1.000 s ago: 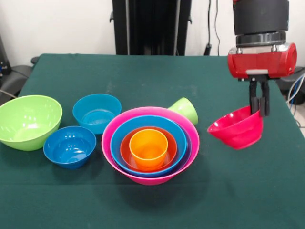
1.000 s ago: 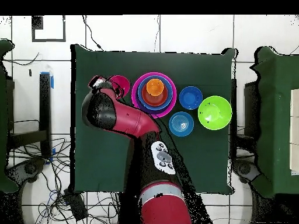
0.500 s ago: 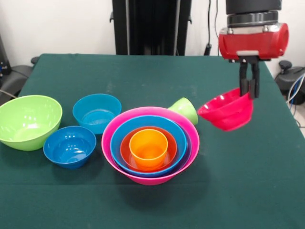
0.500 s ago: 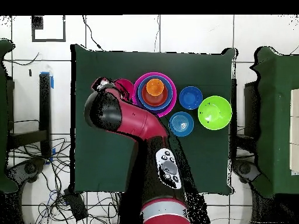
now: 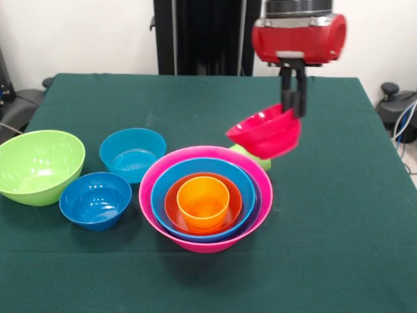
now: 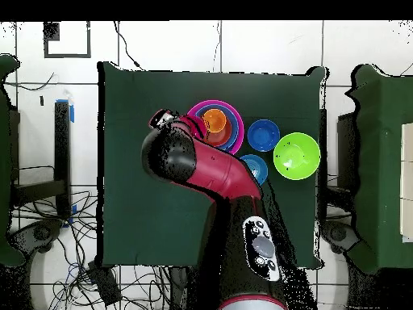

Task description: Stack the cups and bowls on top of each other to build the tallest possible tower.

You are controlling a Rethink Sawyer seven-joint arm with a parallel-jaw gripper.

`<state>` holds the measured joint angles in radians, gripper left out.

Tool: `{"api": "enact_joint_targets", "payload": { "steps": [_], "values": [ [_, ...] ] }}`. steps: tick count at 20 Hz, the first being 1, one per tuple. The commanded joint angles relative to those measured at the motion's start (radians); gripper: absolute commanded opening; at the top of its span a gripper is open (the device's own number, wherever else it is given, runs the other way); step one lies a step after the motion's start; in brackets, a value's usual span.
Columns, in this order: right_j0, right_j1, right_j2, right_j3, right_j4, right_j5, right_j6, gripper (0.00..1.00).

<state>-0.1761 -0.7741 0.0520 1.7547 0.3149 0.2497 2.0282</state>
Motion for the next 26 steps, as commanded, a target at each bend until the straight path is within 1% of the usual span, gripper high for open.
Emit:
{"api": "enact_joint_targets", "payload": {
  "steps": [1,7,10,12,16,20,26],
  "values": [
    [-0.059,-0.017,0.019,0.025,-0.109,0.140,-0.045,0.00],
    [-0.121,-0.028,0.066,0.026,-0.156,0.156,-0.067,0.00],
    [-0.137,-0.039,0.075,0.025,-0.173,0.175,-0.069,0.00],
    [-0.143,-0.036,0.077,0.023,-0.186,0.170,-0.064,0.00],
    [-0.161,-0.011,0.085,0.018,-0.219,0.135,-0.061,0.00],
    [-0.195,0.016,0.112,0.012,-0.251,0.107,-0.075,0.00],
    [-0.215,0.059,0.152,-0.001,-0.281,0.052,-0.047,0.00]
  ]
}}
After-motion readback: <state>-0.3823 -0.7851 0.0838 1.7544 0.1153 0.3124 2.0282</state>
